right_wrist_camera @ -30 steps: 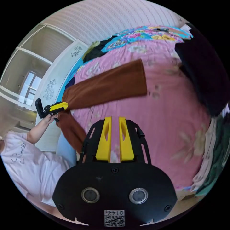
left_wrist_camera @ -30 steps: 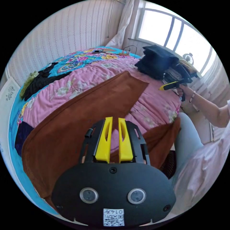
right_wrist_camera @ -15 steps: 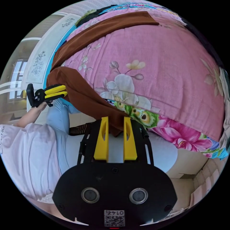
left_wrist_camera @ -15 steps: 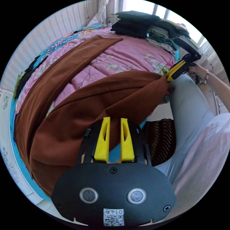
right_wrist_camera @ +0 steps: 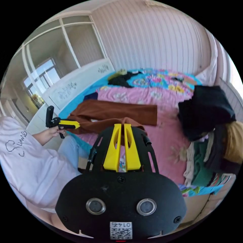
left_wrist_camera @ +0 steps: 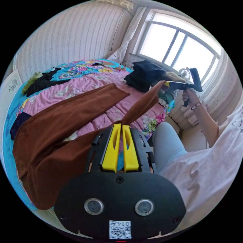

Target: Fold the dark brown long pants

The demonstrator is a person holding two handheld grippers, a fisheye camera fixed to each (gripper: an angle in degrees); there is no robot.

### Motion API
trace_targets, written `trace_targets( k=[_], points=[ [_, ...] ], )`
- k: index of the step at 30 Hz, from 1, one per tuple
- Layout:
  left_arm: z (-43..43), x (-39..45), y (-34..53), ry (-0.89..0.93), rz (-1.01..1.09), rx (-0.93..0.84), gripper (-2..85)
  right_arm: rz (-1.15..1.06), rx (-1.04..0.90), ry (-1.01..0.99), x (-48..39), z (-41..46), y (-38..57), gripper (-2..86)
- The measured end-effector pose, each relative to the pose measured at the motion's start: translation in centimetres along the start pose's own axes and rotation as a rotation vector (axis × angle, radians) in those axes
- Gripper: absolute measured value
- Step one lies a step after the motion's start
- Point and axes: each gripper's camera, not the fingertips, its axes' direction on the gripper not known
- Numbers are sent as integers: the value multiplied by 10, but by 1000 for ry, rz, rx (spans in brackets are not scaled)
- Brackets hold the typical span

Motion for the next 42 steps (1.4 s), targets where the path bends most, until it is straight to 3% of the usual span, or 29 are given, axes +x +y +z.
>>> trace_targets(
  k=[3,6,11,13,19,23,33,38,42],
  points=[
    [-26,16,-4,-12,79,83,-9,-61,70,95,-16,-32,3,8],
    [-14,31,10,-20,109,65,-10,26,-65,112,4,-20,39,8],
    [81,23,46,105,-22,-208,-10,442,-390,17,83,77,140,7],
    [91,22,50,147,-57,-260,-10,493,-405,4,87,85,152,6],
    [68,22,49,74,16,-225,-10,421,-445,74,90,76,135,4],
    [61,1,51,29,-52,-229,-10,492,-499,184,114,64,138,-1],
    [67,-33,6,-144,-22,-136,3,481,-229,74,154,62,90,36],
    [96,-66,-29,-299,-53,-160,38,776,81,-278,220,108,57,69],
    [127,-93,-35,-309,-158,-239,39,915,28,-206,255,146,41,98]
  ],
)
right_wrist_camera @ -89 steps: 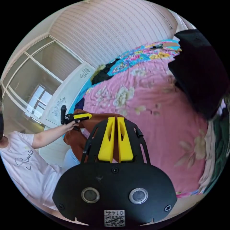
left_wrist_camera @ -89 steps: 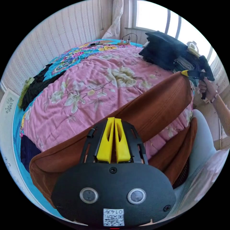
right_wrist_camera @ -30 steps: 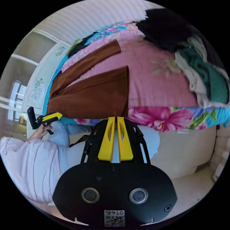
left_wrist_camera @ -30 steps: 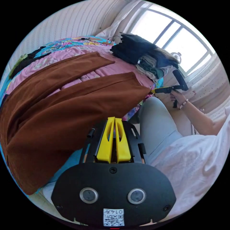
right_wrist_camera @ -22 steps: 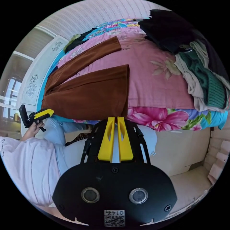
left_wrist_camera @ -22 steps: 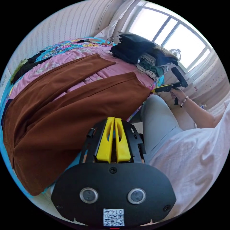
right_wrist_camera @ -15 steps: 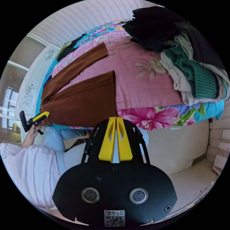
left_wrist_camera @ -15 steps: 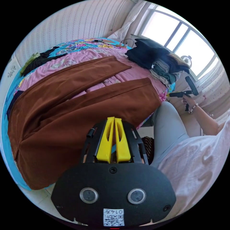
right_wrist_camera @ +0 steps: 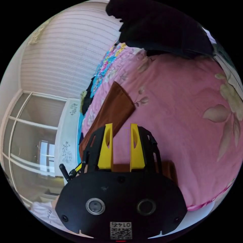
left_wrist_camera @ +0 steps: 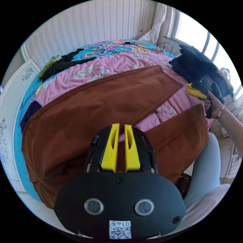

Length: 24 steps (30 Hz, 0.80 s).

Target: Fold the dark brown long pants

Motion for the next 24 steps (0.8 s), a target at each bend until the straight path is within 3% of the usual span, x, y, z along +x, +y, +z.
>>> trace_targets(
  k=[4,9,14,21,24],
  points=[
    [27,-8,-5,55,-32,-58,21,115,26,-36,11,13,-26,60],
    [24,-3,-4,92,-7,-37,-6,2,40,-178,2,-11,-29,15],
    [23,1,3,131,6,-16,-9,-44,-101,-31,21,-6,-25,16],
    [-18,34,17,159,160,23,-8,-214,-16,-14,3,-66,13,49],
    [-36,58,42,222,189,33,-7,-254,-68,171,7,-81,43,93]
  ],
)
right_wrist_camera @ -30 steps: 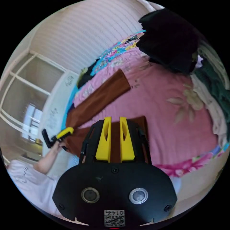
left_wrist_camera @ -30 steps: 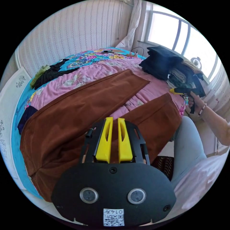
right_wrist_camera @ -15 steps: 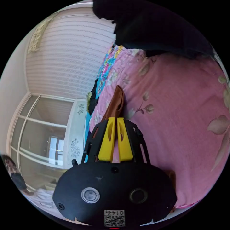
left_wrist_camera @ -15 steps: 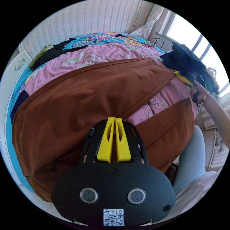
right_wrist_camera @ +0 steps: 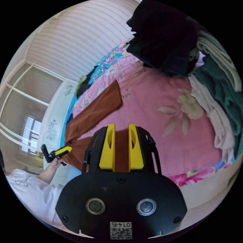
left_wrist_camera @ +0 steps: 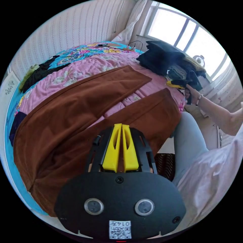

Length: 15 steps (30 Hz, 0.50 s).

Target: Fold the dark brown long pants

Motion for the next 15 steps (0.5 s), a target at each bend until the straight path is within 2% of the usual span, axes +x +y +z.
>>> trace_targets(
  k=[3,8,11,15],
  points=[
    [1,31,25,-27,26,-6,-5,-22,-96,50,-2,15,18,111],
    [17,50,47,-26,-72,-97,-4,-68,-181,49,-27,31,13,27],
    [7,57,52,-37,-96,-59,-5,-129,-134,44,-45,14,3,16],
    [3,63,55,-58,-103,-40,-4,-73,-53,-56,-48,6,-13,13]
  ],
)
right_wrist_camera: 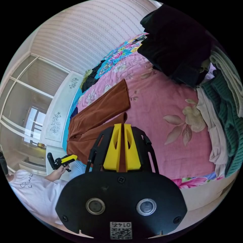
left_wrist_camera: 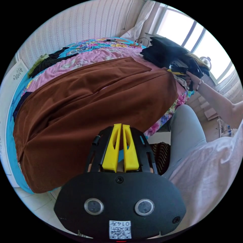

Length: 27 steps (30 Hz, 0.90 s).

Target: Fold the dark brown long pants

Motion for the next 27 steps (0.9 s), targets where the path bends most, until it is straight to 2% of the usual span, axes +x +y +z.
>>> trace_targets(
  k=[5,12,15,19,23,27],
  points=[
    [0,7,-5,-48,2,6,0,18,-49,153,-14,23,4,20],
    [5,8,-17,-70,-29,31,36,-122,-113,264,-46,49,27,82],
    [11,17,-35,-128,56,47,62,-148,-136,308,-59,64,24,80],
    [32,30,-67,-180,174,10,89,-175,-175,360,-75,72,24,33],
    [59,48,-87,-211,295,-83,101,-242,-112,317,-96,37,38,18],
    [54,67,-97,-232,407,-41,104,-276,-63,209,-111,-5,52,14]
  ],
)
